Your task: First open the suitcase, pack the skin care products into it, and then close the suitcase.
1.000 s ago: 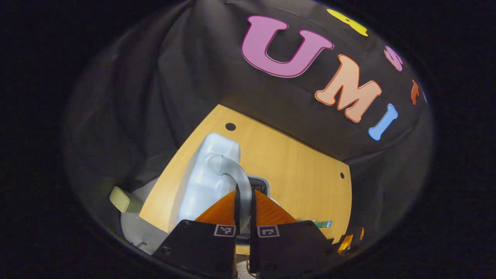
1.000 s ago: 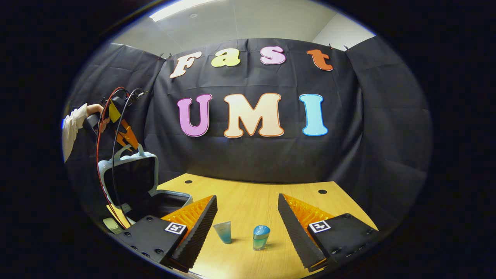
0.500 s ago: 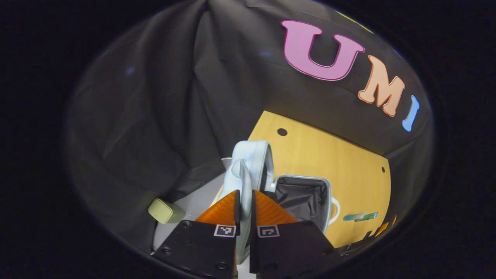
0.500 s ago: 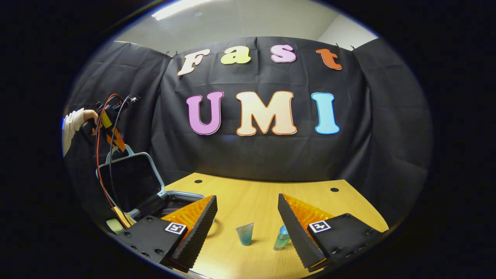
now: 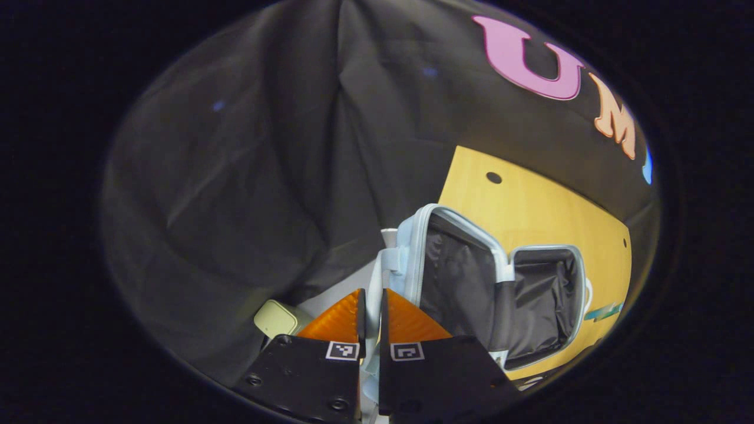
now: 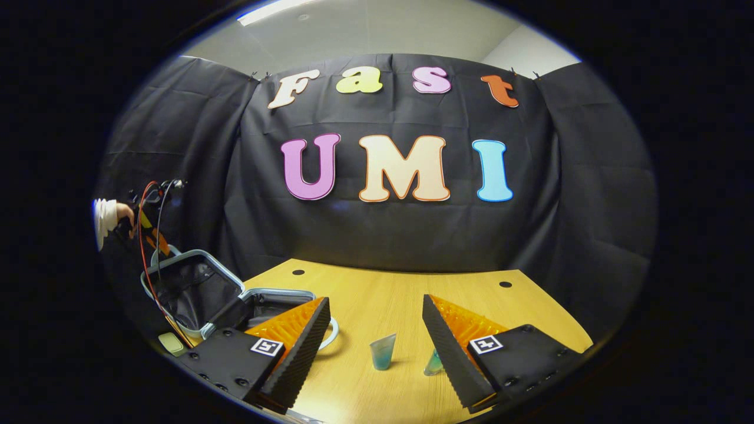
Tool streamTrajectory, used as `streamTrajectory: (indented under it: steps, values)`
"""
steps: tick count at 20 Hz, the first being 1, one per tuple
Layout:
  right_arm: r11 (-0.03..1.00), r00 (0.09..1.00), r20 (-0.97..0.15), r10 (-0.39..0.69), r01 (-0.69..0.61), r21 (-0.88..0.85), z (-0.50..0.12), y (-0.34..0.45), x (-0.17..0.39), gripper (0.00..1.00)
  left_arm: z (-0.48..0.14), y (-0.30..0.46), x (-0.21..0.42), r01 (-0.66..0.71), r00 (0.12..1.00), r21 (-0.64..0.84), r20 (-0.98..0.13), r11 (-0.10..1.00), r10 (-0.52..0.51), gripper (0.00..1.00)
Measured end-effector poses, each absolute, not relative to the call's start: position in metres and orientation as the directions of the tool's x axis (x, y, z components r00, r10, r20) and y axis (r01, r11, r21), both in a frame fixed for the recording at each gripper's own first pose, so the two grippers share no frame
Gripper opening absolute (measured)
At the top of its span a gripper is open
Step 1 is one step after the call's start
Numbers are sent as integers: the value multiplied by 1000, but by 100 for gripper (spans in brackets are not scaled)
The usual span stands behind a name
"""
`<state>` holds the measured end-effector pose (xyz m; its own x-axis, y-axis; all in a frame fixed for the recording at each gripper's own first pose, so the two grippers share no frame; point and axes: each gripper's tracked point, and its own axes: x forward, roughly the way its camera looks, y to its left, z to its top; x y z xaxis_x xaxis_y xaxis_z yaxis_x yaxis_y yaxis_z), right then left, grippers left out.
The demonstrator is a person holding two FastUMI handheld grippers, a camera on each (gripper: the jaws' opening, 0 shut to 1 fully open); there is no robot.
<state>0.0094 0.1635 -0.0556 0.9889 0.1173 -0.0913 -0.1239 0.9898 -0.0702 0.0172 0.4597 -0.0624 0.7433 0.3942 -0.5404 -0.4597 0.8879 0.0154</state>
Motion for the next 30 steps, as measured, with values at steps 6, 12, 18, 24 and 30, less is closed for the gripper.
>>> streamTrajectory:
  steps: [6, 12, 18, 24, 30]
  values:
    - [991, 990, -130, 58, -72, -109, -69, 152, -2, 99, -123, 476, 23, -481, 686, 27, -611, 877, 395, 5]
    - [995, 990, -142, 22, -35, -89, -75, 141, -6, 99, -142, 483, 22, -462, 687, -44, -649, 886, 326, 11]
    - [997, 988, -152, 10, -20, -70, -80, 128, -1, 98, -123, 483, 14, -479, 707, 13, -586, 878, 395, 86]
    - [997, 983, -182, 18, -32, -72, -90, 102, 5, 99, -57, 395, -2, -401, 818, -2, -449, 916, 358, 97]
    - [995, 971, -228, 75, -90, -54, -102, 68, 13, 99, -9, 215, 5, -204, 938, -77, -299, 976, 173, 97]
